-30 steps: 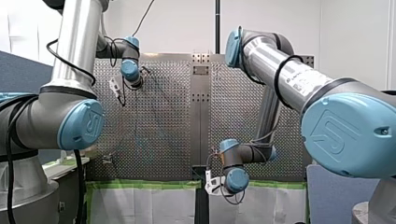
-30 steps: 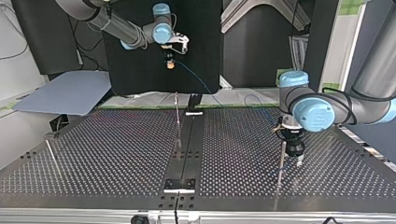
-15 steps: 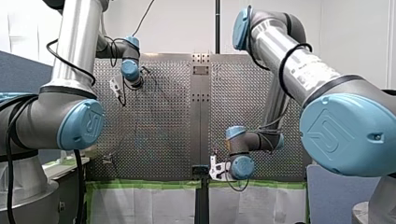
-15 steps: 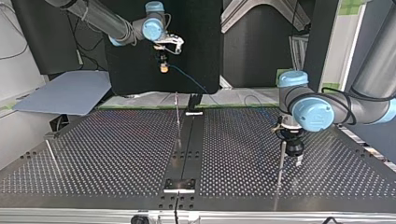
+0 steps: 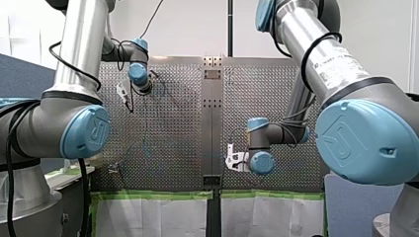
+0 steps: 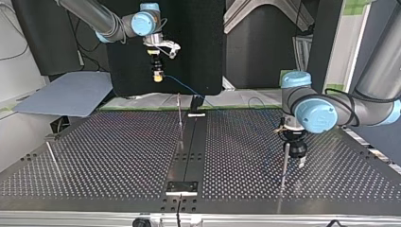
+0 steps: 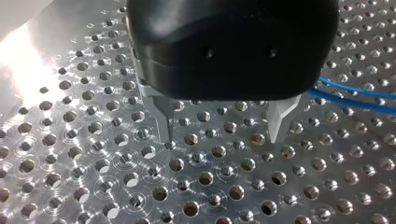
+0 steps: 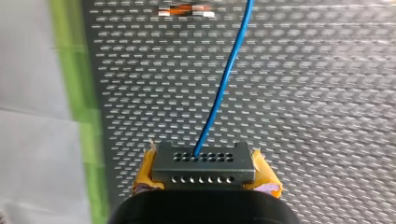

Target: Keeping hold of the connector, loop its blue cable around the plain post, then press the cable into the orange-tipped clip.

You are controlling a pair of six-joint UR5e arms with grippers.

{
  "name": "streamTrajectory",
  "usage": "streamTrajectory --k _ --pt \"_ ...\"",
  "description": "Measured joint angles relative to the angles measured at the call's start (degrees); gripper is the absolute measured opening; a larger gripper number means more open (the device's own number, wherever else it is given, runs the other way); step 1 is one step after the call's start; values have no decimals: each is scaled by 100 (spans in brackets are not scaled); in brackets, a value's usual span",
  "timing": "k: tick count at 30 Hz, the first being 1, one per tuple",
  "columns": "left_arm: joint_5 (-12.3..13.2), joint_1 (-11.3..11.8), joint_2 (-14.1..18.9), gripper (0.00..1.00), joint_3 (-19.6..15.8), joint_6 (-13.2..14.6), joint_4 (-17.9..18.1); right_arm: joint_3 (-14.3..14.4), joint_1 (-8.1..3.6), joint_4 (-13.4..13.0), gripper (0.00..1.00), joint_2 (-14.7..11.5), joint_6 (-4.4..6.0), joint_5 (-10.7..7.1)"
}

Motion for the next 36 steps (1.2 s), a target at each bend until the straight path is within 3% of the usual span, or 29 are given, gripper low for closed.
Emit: streamTrajectory --k 3,17,25,29,36 --pt "-82 -17 0 98 0 24 -34 76 -10 -173 0 -116 9 -4" --pt "-176 -103 0 98 0 56 -53 112 -51 -892 0 -25 -32 -35" --pt "-177 -126 0 98 -1 58 -75 122 -157 -1284 0 -7 -31 -60" --pt "-177 -136 0 98 -1 58 -78 175 -171 -1375 0 8 -103 -69" --pt "-183 -159 0 98 -3 64 -104 205 -92 -1389 0 132 -335 -99"
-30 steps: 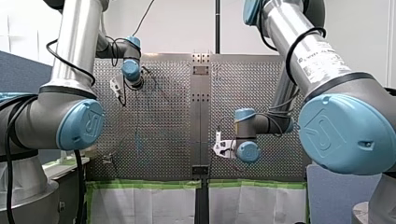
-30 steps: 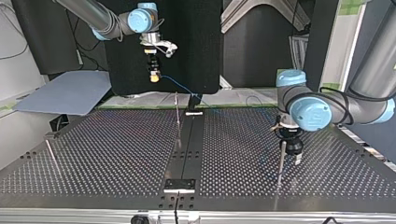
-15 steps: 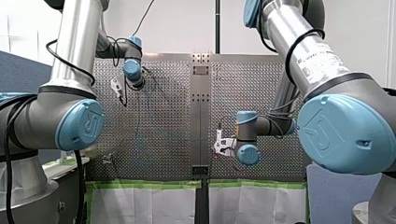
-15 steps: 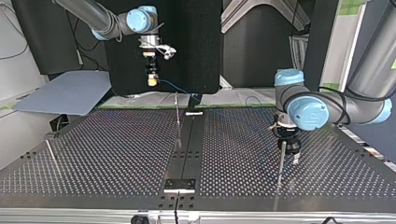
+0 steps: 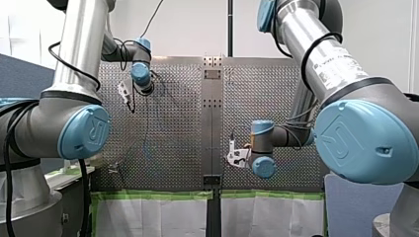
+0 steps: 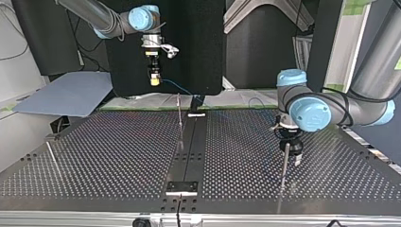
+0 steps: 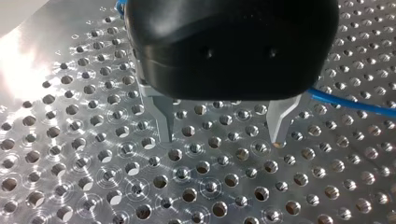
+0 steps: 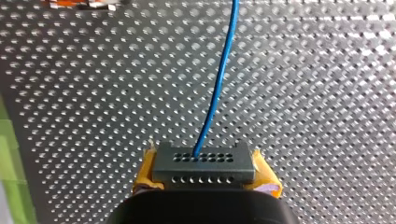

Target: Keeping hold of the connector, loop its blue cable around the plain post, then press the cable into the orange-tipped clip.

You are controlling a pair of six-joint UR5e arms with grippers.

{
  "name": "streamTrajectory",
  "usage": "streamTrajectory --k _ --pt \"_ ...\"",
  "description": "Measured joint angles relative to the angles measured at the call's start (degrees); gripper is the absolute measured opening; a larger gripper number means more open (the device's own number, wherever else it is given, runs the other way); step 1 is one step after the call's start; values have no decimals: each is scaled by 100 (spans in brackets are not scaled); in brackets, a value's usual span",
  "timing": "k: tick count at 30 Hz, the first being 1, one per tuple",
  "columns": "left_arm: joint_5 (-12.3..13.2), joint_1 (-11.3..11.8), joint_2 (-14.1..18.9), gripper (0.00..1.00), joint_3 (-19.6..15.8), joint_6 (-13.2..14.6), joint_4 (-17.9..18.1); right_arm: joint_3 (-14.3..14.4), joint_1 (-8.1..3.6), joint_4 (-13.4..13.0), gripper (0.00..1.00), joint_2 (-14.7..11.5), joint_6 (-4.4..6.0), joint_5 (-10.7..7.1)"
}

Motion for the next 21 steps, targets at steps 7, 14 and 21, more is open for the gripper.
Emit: streamTrajectory --k 7,14,21 --pt "-16 -3 0 98 2 -13 -49 4 22 -41 0 274 -39 9" --pt "-163 36 3 98 -68 -258 -108 3 -4 -53 0 355 -42 19" --pt "145 171 16 98 -424 -647 199 1 -4 -48 0 363 -42 20"
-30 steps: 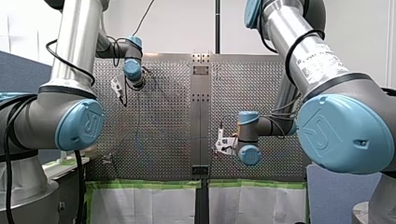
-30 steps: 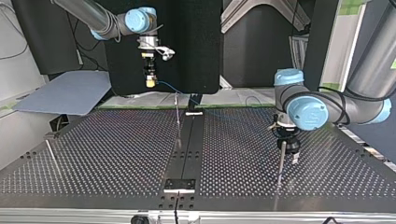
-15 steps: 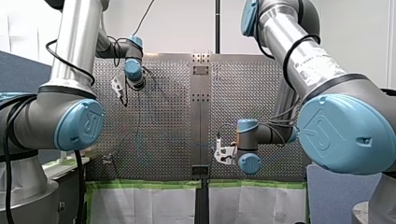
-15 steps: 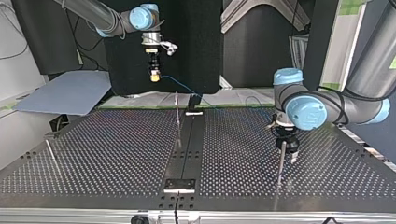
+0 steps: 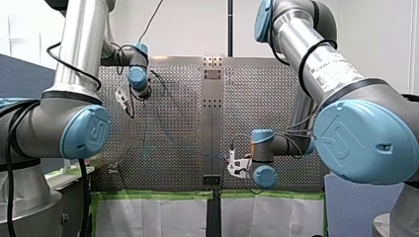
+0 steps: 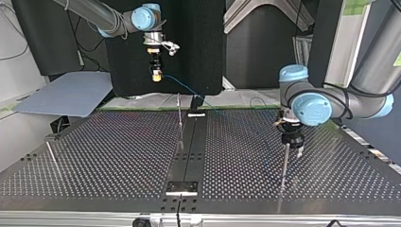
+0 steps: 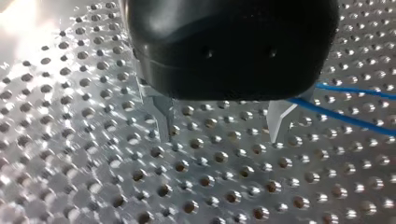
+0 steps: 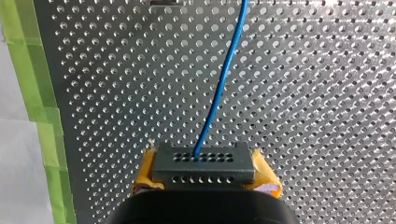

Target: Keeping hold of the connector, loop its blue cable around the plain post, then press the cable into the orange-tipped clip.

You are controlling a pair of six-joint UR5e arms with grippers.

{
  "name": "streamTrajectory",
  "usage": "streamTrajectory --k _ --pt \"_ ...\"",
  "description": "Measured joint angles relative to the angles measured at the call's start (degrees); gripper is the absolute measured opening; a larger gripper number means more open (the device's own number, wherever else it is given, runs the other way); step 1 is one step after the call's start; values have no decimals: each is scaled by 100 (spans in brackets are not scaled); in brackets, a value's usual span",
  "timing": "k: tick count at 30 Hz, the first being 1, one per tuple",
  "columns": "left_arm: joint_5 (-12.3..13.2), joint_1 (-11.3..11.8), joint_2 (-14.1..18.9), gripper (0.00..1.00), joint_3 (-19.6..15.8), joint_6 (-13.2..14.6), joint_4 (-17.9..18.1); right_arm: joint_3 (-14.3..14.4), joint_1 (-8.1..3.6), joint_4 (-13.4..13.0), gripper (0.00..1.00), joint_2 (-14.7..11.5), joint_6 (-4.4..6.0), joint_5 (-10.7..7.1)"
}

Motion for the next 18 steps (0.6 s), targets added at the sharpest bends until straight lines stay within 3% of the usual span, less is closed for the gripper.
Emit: streamTrajectory --k 18 --pt "989 163 262 98 -805 -993 990 0 22 0 0 1 -1 3"
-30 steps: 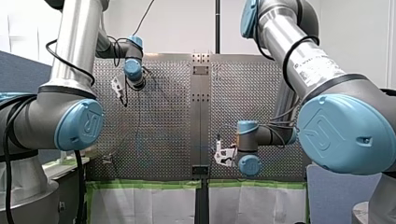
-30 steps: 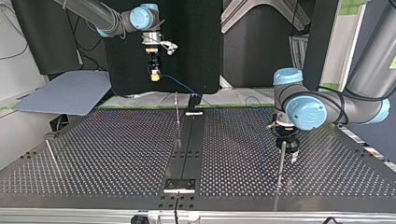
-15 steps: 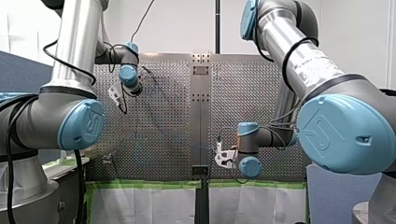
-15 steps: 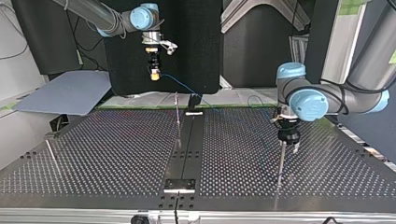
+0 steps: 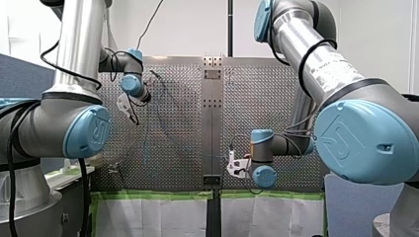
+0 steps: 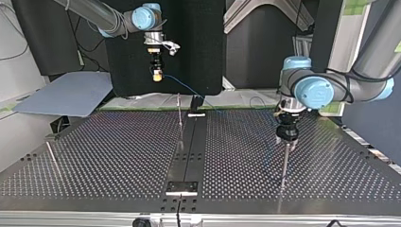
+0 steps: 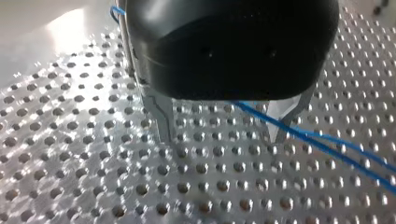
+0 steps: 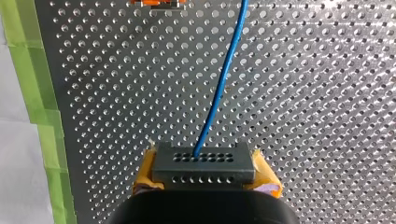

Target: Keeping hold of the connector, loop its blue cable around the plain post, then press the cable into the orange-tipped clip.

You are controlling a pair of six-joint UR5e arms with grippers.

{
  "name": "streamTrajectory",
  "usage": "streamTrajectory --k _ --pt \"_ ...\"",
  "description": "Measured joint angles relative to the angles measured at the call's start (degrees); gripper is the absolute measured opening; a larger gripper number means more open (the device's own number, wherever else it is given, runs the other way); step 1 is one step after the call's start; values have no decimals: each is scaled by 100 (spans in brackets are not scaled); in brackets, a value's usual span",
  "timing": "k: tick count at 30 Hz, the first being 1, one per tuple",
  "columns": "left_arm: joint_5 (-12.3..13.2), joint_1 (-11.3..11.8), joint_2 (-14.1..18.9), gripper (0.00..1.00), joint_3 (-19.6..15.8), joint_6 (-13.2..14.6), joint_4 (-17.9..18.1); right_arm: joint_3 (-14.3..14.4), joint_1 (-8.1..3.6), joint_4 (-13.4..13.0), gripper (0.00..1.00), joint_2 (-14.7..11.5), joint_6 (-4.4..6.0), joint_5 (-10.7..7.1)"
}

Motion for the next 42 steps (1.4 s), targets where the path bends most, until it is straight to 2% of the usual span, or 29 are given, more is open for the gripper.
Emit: streamTrajectory --k 13,21,28,42 --pt "699 15 596 98 -645 -699 695 2 -3 0 0 0 1 3" --pt "1089 64 1020 98 -1036 -1071 724 -2 -3 1 0 0 10 3" --pt "895 226 1379 98 -1276 -858 429 -1 -28 3 0 0 24 -2" --pt "174 204 2107 98 -629 -136 -296 -5 -37 -55 0 0 67 -28"
